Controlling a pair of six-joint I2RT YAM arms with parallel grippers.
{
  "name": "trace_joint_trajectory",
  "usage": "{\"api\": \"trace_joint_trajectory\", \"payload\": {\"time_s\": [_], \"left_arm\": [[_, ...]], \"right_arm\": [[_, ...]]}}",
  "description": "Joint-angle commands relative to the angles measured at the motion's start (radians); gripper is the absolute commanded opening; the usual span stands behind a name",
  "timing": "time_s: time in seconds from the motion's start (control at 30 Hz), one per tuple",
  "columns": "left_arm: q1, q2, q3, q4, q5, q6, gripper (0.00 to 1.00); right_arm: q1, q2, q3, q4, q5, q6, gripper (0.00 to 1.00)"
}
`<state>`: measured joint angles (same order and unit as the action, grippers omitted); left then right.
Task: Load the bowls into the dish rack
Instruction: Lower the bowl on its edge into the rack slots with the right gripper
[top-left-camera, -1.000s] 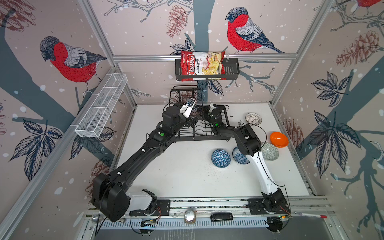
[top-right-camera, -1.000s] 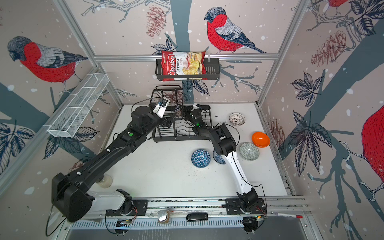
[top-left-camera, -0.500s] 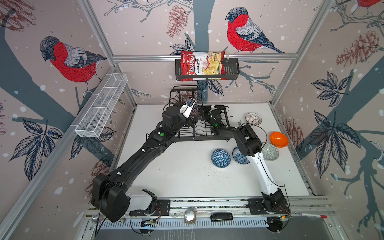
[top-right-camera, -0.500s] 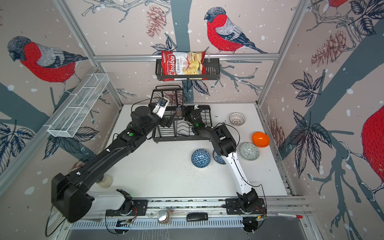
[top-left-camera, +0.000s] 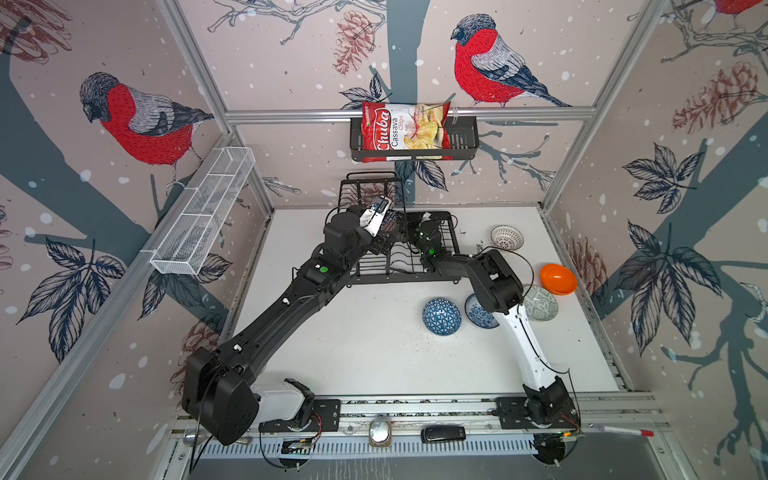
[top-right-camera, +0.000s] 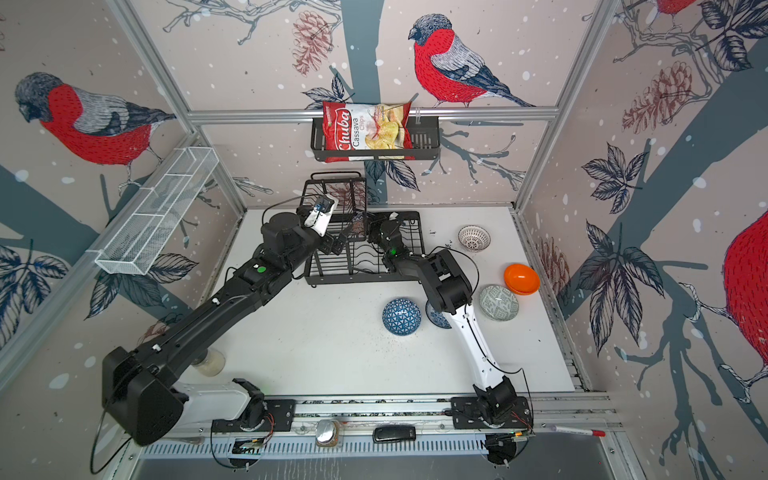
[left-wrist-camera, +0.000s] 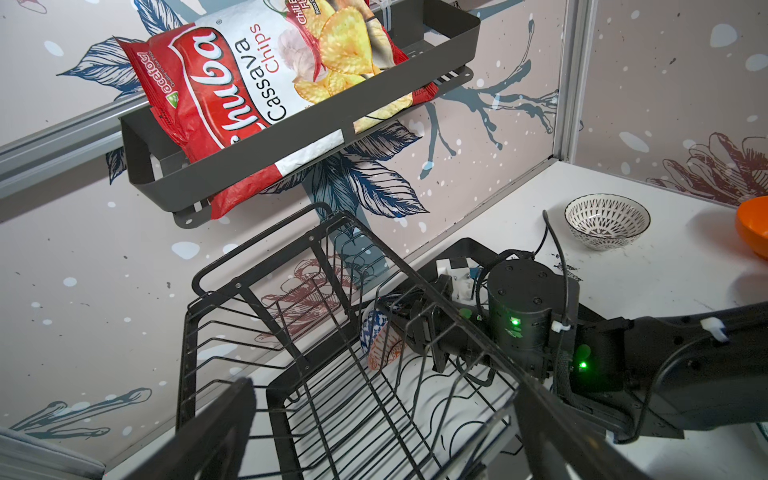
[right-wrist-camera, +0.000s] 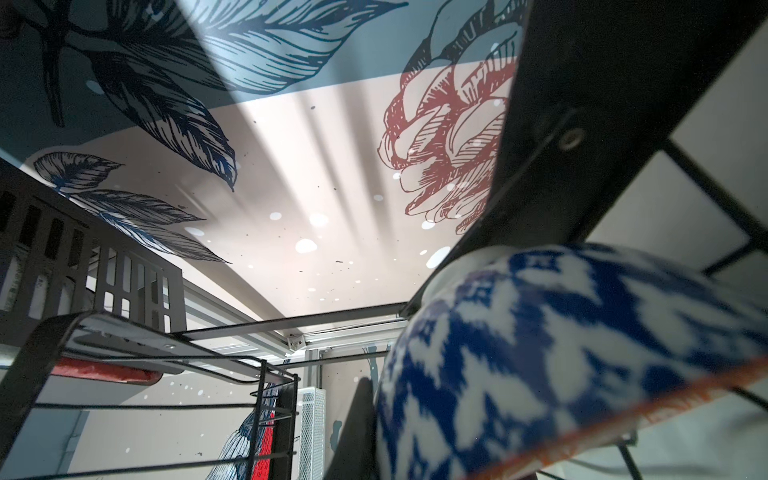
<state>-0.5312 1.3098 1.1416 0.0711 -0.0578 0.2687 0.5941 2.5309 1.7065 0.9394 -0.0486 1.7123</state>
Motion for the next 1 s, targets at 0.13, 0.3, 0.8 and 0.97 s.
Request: {"api": "trace_joint_trajectory", "payload": {"time_s": [0.13, 0.3, 0.8, 0.97], "left_arm": [[0.002, -0.004, 0.0, 0.047, -0.007, -0.004, 0.97], [0.001, -0.006, 0.0, 0.047, -0.007, -0.006, 0.97], [0.002, -0.007, 0.0, 0.048, -0.004, -0.009, 0.97], [0.002, -0.007, 0.0, 0.047, -0.004, -0.01, 0.97]], "right_arm": [[0.017, -0.008, -0.028, -0.033, 0.01, 0.117, 0.02], [0.023, -0.011, -0.019, -0.054, 0.022, 0.134, 0.04], [0.026, -0.04, -0.021, -0.138, 0.05, 0.176, 0.07], [0.027, -0.037, -0.009, -0.159, 0.057, 0.181, 0.09]]}}
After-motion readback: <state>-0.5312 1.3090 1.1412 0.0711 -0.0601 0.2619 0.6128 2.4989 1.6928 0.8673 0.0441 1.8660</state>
